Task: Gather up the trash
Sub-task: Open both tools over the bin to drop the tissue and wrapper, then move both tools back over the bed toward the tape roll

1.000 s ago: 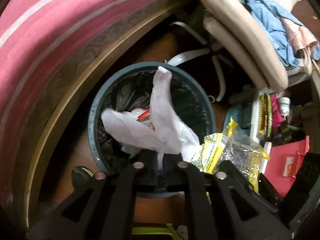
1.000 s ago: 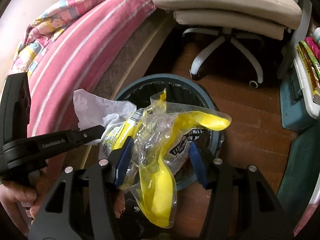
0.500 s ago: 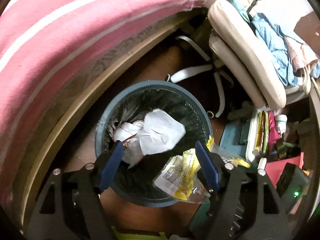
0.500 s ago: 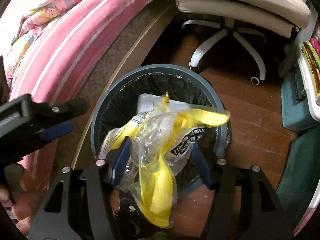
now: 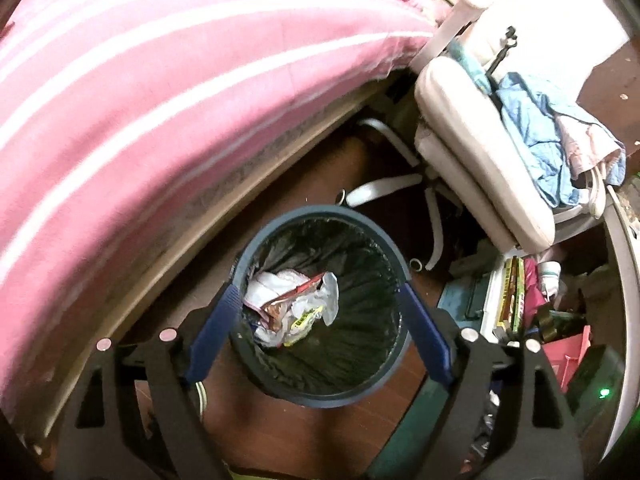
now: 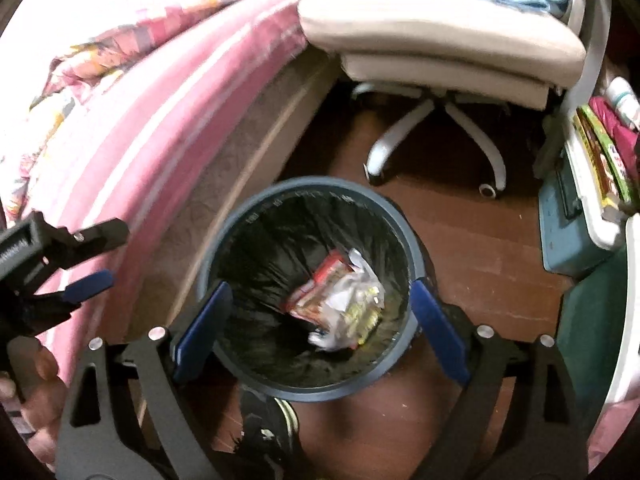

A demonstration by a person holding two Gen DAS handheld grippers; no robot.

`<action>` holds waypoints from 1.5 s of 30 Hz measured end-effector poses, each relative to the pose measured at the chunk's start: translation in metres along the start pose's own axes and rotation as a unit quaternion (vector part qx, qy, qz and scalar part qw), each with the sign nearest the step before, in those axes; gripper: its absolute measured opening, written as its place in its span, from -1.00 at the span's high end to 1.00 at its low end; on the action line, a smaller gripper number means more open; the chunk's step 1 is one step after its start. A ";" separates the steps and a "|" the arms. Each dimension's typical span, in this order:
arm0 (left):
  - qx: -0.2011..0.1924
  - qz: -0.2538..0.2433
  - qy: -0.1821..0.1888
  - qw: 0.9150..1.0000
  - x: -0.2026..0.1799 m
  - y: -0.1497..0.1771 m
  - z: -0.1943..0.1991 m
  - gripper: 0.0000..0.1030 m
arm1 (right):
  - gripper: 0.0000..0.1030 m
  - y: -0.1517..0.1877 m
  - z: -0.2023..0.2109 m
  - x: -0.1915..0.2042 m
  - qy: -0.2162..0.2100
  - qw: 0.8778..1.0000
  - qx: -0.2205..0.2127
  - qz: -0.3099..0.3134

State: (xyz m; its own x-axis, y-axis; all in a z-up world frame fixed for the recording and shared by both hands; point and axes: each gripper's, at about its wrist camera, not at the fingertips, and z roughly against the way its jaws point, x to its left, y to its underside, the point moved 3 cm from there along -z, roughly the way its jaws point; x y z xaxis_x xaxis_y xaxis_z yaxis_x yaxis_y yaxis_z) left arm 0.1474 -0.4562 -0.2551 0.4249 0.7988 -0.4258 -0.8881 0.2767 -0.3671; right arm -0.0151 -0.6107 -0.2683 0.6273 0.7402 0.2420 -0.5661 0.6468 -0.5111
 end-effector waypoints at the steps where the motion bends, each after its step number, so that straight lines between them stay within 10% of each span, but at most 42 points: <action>1: -0.009 0.002 0.001 1.000 0.001 -0.001 0.009 -0.56 | -0.74 -0.002 0.006 0.004 -0.005 1.000 -0.006 0.005; 14: -0.156 0.083 0.040 0.983 0.054 -0.024 0.154 -0.68 | -0.77 -0.034 0.122 0.127 -0.100 0.981 -0.116 0.116; 23: -0.225 0.106 -0.018 0.969 0.127 -0.023 0.252 -0.70 | -0.79 -0.033 0.171 0.248 -0.179 0.953 -0.147 0.197; 45: -0.237 0.214 -0.197 0.927 0.400 0.005 0.328 -0.69 | -0.82 0.061 0.092 0.518 -0.303 0.879 -0.087 0.358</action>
State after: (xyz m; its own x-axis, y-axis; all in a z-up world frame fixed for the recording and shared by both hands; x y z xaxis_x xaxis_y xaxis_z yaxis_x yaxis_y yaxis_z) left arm 0.2552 0.0401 -0.1561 -0.1288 0.9401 -0.3156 -0.7434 -0.3022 -0.5967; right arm 0.2261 -0.1714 -0.0980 -0.2864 0.9420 0.1751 -0.5754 -0.0229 -0.8176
